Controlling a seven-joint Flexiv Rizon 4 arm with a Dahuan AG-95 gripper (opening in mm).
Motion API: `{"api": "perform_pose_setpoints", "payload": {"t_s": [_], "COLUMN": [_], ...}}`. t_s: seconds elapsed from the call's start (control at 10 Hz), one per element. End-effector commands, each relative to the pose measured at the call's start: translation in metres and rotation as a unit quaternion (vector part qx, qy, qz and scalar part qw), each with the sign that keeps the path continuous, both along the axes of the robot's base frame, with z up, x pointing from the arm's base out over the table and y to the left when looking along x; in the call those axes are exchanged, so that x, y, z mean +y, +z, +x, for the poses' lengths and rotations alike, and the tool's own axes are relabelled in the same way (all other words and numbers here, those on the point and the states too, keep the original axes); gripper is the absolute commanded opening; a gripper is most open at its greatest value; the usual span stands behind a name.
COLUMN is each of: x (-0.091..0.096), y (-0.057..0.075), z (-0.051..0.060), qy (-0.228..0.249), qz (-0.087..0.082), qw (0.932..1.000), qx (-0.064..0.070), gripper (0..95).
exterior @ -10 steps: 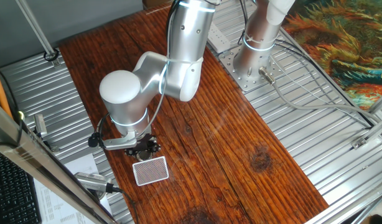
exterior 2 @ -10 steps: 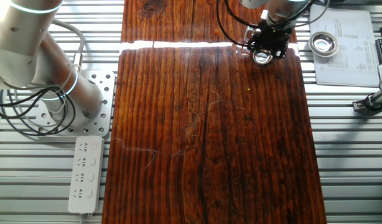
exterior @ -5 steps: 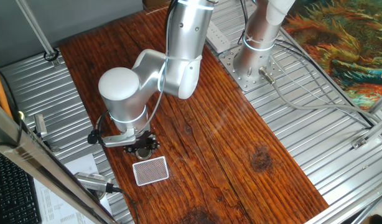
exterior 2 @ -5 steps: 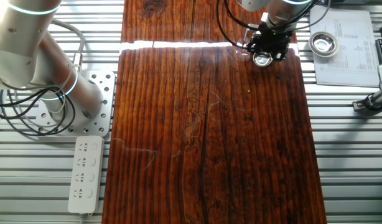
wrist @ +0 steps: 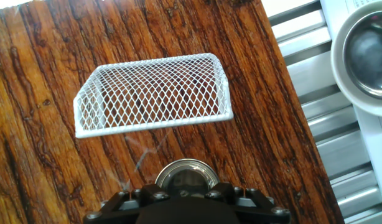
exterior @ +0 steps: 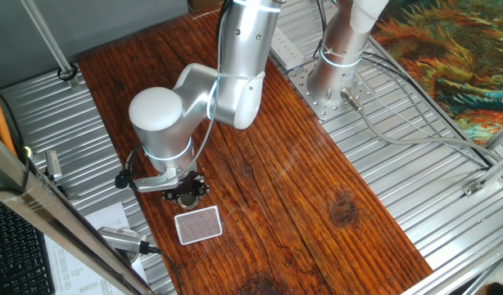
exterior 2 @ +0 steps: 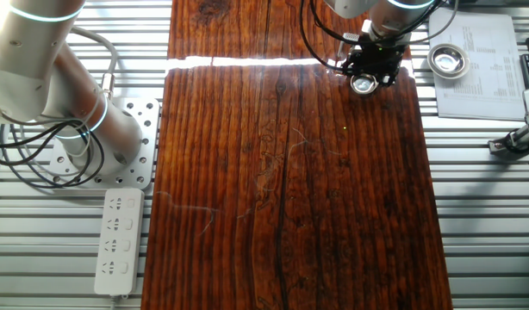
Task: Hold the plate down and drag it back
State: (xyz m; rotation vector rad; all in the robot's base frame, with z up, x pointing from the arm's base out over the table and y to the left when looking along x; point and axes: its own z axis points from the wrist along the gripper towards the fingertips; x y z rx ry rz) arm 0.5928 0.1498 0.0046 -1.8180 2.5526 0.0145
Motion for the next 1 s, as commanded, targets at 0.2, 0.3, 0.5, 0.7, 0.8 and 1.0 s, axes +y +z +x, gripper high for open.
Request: {"api": "perform_pose_setpoints", "payload": {"t_s": [0.2, 0.3, 0.5, 0.7, 0.8, 1.0], "x": [-0.0027, -0.0027, -0.0033, -0.0041, -0.0047, -0.0056], "y": [-0.0006, -0.0006, -0.0005, -0.0003, -0.0002, 0.0000], "z": [0.0000, 0.0000, 0.0001, 0.0002, 0.0004, 0.0005], "qy": [0.002, 0.001, -0.001, -0.002, -0.002, -0.002], "qz": [0.003, 0.003, 0.001, 0.002, 0.003, 0.002], "qw": [1.0000, 1.0000, 1.0000, 1.0000, 1.0000, 1.0000], "qx": [0.000, 0.000, -0.001, 0.000, 0.000, 0.000], "gripper": [0.0, 0.0, 0.0, 0.0, 0.0, 0.0]}}
